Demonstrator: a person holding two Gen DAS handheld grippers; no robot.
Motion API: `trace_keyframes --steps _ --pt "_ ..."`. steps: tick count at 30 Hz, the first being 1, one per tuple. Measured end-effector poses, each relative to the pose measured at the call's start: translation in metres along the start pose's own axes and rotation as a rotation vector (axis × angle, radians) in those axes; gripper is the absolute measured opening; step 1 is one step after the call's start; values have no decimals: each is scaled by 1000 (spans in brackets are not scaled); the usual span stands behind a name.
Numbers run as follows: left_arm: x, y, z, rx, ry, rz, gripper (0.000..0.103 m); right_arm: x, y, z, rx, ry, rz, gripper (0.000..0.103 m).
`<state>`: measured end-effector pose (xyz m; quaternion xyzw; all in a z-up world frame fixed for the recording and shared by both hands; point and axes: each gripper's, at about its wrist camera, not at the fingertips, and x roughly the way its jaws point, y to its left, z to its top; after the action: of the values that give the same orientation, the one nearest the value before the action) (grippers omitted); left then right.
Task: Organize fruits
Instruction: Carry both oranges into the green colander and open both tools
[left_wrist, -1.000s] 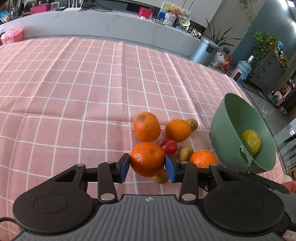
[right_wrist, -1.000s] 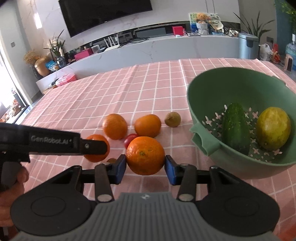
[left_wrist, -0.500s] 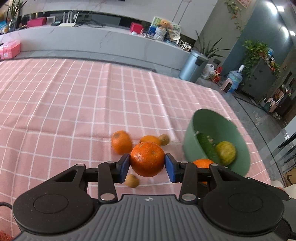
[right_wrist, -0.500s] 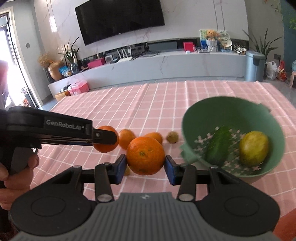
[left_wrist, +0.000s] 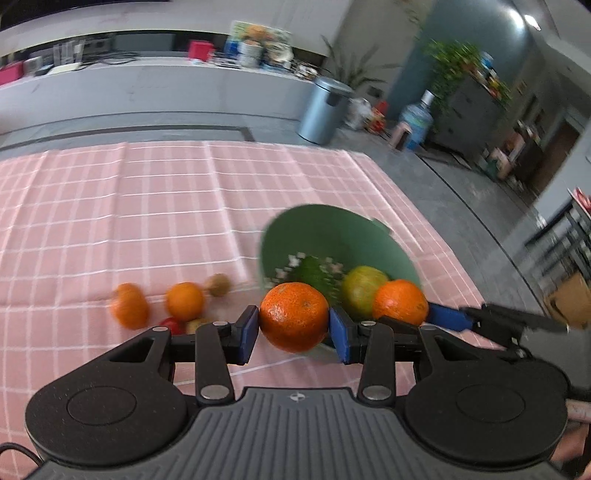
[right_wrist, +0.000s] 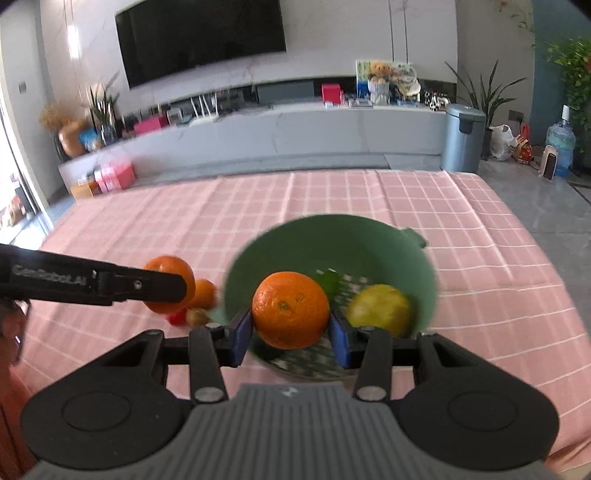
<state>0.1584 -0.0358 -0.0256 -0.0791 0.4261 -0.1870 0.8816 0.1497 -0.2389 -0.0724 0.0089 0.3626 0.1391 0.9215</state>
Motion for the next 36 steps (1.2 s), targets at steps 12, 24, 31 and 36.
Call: trace_keyframes --steps 12,24,31,36 --pt "54 -49 2 227 152 -26 47 26 -38 2 -135 145 -51 41" --pt "75 -48 12 248 205 -38 47 54 -34 9 -217 216 -26 42" --pt "82 -47 14 220 190 -69 48 57 -32 10 -223 223 -26 45" --pt "86 -41 18 160 172 -80 48 52 -30 11 -229 209 -34 58"
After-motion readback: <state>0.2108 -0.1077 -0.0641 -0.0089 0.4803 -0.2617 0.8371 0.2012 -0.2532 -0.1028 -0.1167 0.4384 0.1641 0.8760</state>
